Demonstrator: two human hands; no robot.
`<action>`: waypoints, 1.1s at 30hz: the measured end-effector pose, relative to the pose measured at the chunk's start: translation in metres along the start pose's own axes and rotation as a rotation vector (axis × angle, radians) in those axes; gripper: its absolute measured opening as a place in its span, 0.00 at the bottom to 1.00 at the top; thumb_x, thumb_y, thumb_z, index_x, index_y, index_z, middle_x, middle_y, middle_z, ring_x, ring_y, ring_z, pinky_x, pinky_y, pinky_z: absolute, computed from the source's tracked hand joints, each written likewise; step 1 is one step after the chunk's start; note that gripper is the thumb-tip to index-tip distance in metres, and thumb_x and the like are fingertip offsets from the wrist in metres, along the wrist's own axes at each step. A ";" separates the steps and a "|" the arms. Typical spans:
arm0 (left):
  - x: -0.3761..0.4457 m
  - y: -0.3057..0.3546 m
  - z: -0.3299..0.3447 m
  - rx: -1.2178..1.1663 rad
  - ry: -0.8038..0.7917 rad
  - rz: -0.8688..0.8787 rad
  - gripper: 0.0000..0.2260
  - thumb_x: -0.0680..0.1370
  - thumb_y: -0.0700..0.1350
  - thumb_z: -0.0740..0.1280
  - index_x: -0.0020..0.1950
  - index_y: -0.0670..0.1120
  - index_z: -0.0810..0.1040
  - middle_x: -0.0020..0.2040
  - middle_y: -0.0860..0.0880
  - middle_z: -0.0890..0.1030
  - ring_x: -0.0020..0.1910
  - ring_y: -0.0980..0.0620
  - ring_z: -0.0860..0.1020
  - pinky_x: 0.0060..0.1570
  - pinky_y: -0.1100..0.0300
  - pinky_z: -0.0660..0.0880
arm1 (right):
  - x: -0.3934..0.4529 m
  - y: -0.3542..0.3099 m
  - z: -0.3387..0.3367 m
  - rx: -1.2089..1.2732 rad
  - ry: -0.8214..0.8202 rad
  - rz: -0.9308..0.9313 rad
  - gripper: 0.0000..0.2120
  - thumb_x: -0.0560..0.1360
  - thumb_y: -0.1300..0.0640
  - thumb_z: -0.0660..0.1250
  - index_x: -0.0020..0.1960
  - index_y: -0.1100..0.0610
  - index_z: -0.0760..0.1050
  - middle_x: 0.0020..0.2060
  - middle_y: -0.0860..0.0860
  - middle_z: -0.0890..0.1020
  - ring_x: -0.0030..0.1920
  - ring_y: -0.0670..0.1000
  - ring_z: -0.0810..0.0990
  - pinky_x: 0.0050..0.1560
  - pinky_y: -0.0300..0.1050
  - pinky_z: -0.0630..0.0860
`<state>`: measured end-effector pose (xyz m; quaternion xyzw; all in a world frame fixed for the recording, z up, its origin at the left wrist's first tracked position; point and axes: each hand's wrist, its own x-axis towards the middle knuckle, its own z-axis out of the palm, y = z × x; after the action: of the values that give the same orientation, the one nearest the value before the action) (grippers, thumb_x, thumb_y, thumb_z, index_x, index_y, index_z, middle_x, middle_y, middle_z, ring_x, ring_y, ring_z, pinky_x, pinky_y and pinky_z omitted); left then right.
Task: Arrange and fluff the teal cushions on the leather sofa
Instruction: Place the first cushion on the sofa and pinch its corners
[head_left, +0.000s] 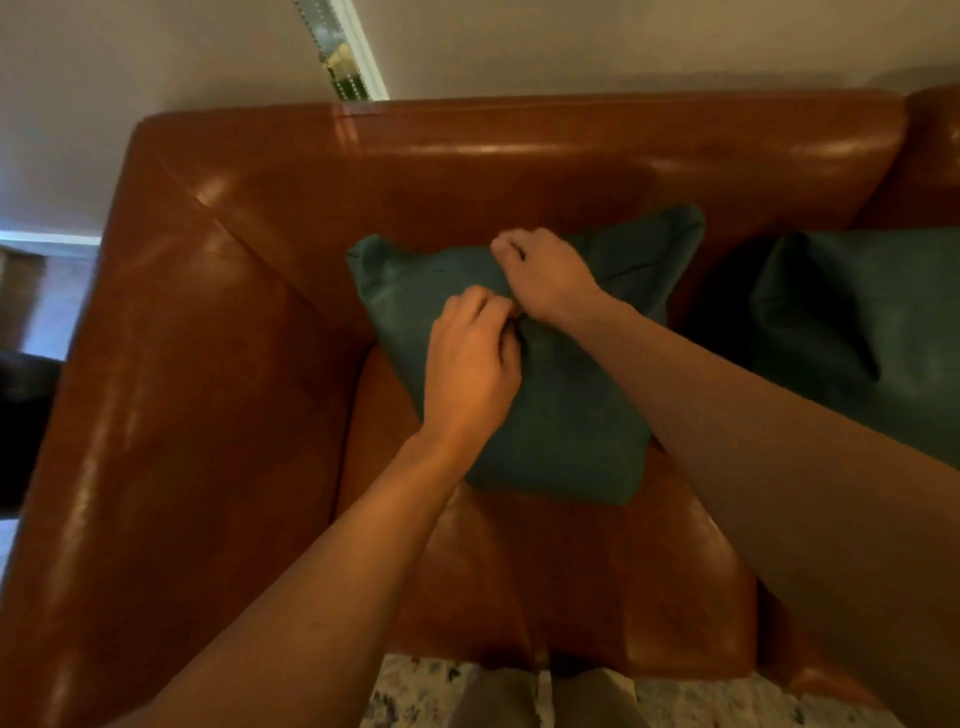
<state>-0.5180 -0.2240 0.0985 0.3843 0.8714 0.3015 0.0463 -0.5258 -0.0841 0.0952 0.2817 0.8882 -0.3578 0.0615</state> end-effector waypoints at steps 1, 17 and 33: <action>-0.005 -0.008 -0.004 0.064 0.063 -0.036 0.08 0.75 0.42 0.61 0.49 0.44 0.79 0.47 0.45 0.77 0.48 0.44 0.74 0.48 0.49 0.70 | -0.001 0.006 0.009 -0.097 -0.012 0.014 0.20 0.82 0.46 0.54 0.68 0.54 0.73 0.64 0.59 0.74 0.66 0.61 0.72 0.69 0.56 0.64; 0.033 -0.094 -0.041 -0.155 0.277 -0.744 0.14 0.76 0.54 0.67 0.54 0.45 0.78 0.52 0.48 0.80 0.53 0.50 0.77 0.47 0.63 0.68 | -0.076 0.037 0.030 -0.157 0.169 -0.097 0.23 0.82 0.43 0.53 0.74 0.52 0.64 0.73 0.52 0.66 0.74 0.54 0.62 0.75 0.55 0.55; 0.048 -0.086 -0.050 -0.232 0.178 -0.814 0.14 0.76 0.57 0.67 0.46 0.46 0.78 0.43 0.50 0.79 0.43 0.52 0.77 0.43 0.57 0.73 | -0.088 0.048 0.028 -0.126 0.176 -0.098 0.23 0.82 0.44 0.54 0.73 0.52 0.66 0.71 0.52 0.68 0.72 0.55 0.64 0.72 0.57 0.60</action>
<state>-0.6226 -0.2595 0.0988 -0.0260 0.9128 0.3866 0.1288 -0.4284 -0.1151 0.0730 0.2640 0.9235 -0.2777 -0.0169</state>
